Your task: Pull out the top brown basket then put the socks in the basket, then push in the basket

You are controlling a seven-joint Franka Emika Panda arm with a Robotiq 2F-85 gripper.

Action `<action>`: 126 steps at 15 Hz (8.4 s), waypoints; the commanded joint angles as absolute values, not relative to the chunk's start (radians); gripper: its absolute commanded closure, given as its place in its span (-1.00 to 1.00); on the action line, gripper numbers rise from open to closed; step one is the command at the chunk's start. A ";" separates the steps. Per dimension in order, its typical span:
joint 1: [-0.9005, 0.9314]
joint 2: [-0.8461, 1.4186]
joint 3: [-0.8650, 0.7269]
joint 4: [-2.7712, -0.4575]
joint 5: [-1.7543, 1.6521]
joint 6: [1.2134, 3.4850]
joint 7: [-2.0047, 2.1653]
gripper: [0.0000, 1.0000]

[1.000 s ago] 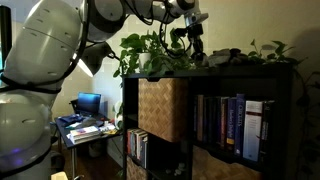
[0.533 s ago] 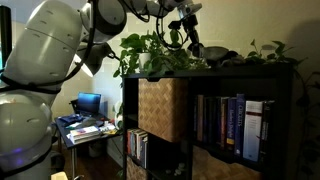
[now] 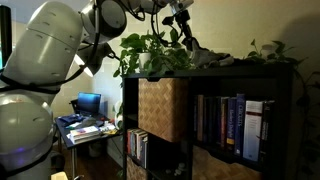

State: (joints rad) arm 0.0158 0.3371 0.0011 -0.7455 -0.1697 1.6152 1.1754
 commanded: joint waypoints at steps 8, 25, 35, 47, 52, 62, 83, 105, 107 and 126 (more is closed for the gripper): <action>0.049 0.305 0.032 -0.724 -0.165 1.594 1.160 0.88; -0.009 0.098 0.108 -1.080 0.223 1.563 1.085 0.88; 0.007 -0.031 0.097 -1.450 0.383 1.495 0.978 0.89; 0.054 -0.075 0.094 -1.760 0.290 1.871 0.791 0.25; 0.061 -0.153 0.103 -1.745 0.221 1.853 0.811 -0.38; -0.012 -0.158 0.074 -1.611 0.117 1.866 0.903 -1.00; -0.060 0.170 -0.075 -1.128 -0.159 1.623 1.100 -1.00; -0.059 0.091 -0.044 -1.404 -0.015 1.700 1.094 -0.33; -0.058 0.088 -0.041 -1.406 -0.008 1.706 1.092 -0.05; -0.005 -0.063 0.027 -1.602 0.118 1.623 0.996 0.89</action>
State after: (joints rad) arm -0.0130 -0.0067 0.0374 -1.5288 0.0781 1.6452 1.0260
